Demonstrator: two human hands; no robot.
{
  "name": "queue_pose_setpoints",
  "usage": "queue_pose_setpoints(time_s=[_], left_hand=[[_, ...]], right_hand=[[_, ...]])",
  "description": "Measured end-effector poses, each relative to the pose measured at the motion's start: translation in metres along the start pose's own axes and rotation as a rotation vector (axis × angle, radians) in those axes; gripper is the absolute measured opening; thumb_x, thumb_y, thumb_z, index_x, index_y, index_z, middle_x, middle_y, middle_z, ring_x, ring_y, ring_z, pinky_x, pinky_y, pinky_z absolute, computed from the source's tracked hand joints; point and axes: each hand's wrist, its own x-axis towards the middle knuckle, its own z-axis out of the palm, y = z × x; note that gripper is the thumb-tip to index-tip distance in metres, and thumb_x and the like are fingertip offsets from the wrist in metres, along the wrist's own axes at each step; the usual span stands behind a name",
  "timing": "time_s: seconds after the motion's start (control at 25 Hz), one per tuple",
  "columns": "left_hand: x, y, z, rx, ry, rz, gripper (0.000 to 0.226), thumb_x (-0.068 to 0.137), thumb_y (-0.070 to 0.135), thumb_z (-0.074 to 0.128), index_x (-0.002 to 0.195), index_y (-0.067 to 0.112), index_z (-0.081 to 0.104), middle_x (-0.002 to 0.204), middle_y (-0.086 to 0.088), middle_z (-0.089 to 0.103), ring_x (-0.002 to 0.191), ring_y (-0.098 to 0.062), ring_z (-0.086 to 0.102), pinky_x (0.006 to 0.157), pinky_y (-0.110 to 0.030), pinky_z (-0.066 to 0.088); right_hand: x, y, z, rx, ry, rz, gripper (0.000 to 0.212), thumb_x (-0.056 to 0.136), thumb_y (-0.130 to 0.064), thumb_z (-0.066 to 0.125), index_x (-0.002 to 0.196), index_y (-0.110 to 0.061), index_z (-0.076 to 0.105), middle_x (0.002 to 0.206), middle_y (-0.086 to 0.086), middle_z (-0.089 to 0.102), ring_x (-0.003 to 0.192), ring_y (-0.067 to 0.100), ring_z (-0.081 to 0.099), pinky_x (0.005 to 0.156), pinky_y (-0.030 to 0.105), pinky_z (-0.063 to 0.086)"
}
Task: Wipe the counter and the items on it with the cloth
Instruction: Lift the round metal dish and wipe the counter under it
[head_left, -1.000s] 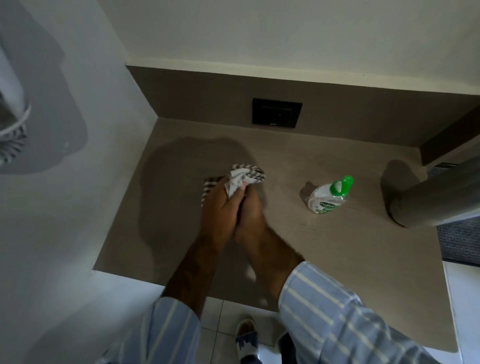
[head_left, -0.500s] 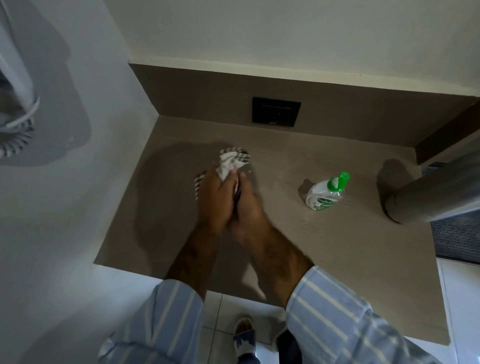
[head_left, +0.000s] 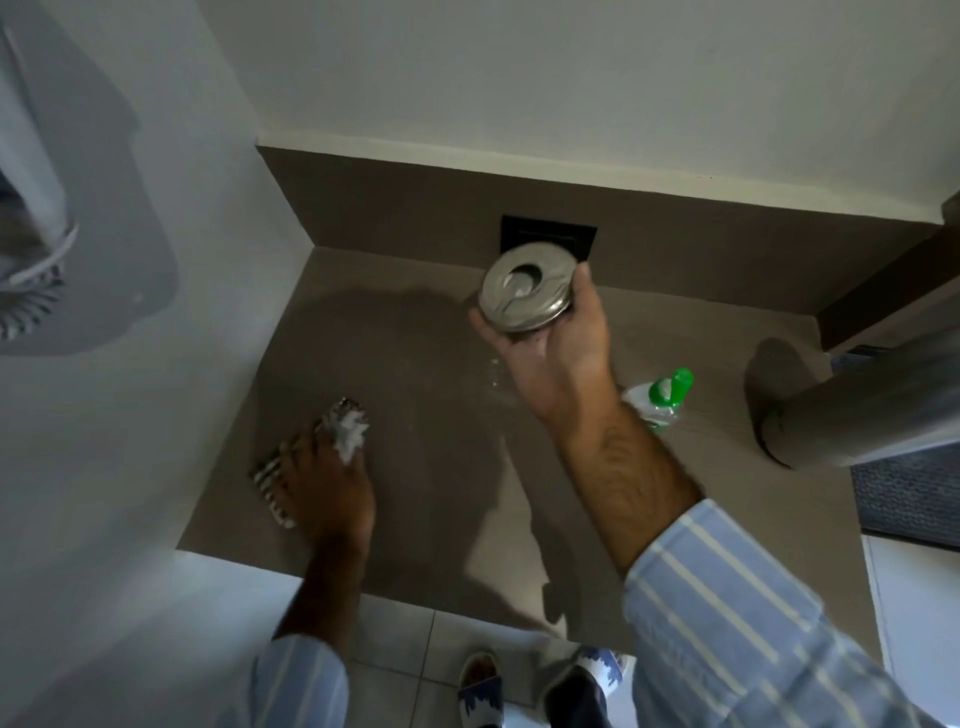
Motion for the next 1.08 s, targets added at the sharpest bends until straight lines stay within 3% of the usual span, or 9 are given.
queue_pose_setpoints(time_s=[0.08,0.24,0.32,0.44,0.52,0.68,0.8,0.96,1.08], left_hand=[[0.008,0.024,0.022,0.129,-0.063,0.059,0.062,0.100,0.047,0.045,0.149,0.008,0.045,0.155,-0.021,0.046,0.146,-0.041,0.037,0.118,-0.060,0.019],[0.070,0.087,0.045,0.060,-0.073,0.073,0.058,0.103,0.053,0.036,0.148,0.019,0.049,0.158,-0.009,0.045,0.150,-0.032,0.033,0.121,-0.057,0.017],[0.076,0.125,0.058,0.073,-0.134,0.308,0.056,0.099,0.053,0.043,0.146,0.023,0.050,0.156,-0.006,0.048,0.149,-0.031,0.035,0.121,-0.053,0.020],[0.050,0.151,0.063,0.078,-0.306,0.870,0.055,0.088,0.056,0.046,0.132,0.028,0.065,0.147,0.001,0.059,0.142,-0.028,0.046,0.117,-0.051,0.028],[0.058,0.129,0.056,0.029,-0.317,0.999,0.050,0.087,0.054,0.050,0.123,0.027,0.071,0.141,0.000,0.064,0.138,-0.029,0.052,0.114,-0.055,0.033],[0.048,0.054,0.028,0.083,-0.211,0.764,0.045,0.088,0.046,0.065,0.128,0.026,0.068,0.143,0.001,0.063,0.139,-0.028,0.051,0.115,-0.052,0.034],[-0.033,0.007,0.015,0.005,-0.252,0.785,0.050,0.078,0.030,0.064,0.127,0.024,0.070,0.139,-0.002,0.066,0.133,-0.028,0.052,0.112,-0.050,0.035],[-0.135,-0.031,-0.006,-0.228,-0.213,0.752,0.049,0.067,0.022,0.051,0.115,0.018,0.061,0.110,-0.004,0.065,0.100,-0.023,0.054,0.090,-0.037,0.040],[-0.132,-0.016,-0.023,-0.660,-0.222,0.002,0.031,0.089,0.019,0.062,0.115,0.006,0.071,0.101,-0.007,0.075,0.097,-0.023,0.069,0.079,-0.021,0.049]], right_hand=[[-0.007,-0.017,0.017,0.043,-0.039,-0.027,0.059,0.105,-0.054,0.044,0.147,-0.014,0.052,0.152,0.019,0.056,0.140,0.041,0.052,0.112,0.068,0.041],[-0.023,-0.039,0.025,0.105,-0.099,-0.050,0.054,0.105,-0.053,0.045,0.136,-0.010,0.057,0.150,0.024,0.054,0.137,0.048,0.052,0.108,0.070,0.044],[-0.030,-0.037,0.026,0.104,-0.115,-0.044,0.059,0.105,-0.053,0.046,0.148,-0.011,0.051,0.150,0.025,0.053,0.137,0.049,0.052,0.110,0.070,0.043],[-0.033,-0.025,0.024,0.093,-0.095,-0.013,0.062,0.104,-0.053,0.049,0.151,-0.012,0.049,0.149,0.027,0.054,0.137,0.048,0.053,0.112,0.067,0.043],[-0.032,-0.014,0.019,0.052,-0.079,0.038,0.062,0.102,-0.052,0.054,0.147,-0.010,0.052,0.147,0.026,0.058,0.136,0.045,0.055,0.110,0.065,0.046],[-0.019,0.013,-0.003,-0.025,-0.047,0.215,0.053,0.103,-0.042,0.054,0.144,-0.007,0.055,0.146,0.024,0.061,0.137,0.042,0.055,0.096,0.064,0.051],[-0.001,0.029,-0.027,-0.198,0.089,0.217,0.050,0.107,-0.039,0.047,0.147,-0.009,0.053,0.147,0.019,0.061,0.137,0.038,0.057,0.092,0.055,0.052],[0.019,0.046,-0.055,-0.556,0.219,0.121,0.027,0.109,-0.023,0.051,0.125,-0.004,0.061,0.099,0.011,0.071,0.089,0.024,0.070,0.094,0.048,0.055],[0.023,0.064,-0.069,-0.725,0.225,0.108,0.017,0.106,-0.017,0.057,0.091,-0.010,0.060,0.082,0.008,0.066,0.071,0.020,0.066,0.077,0.046,0.060]])
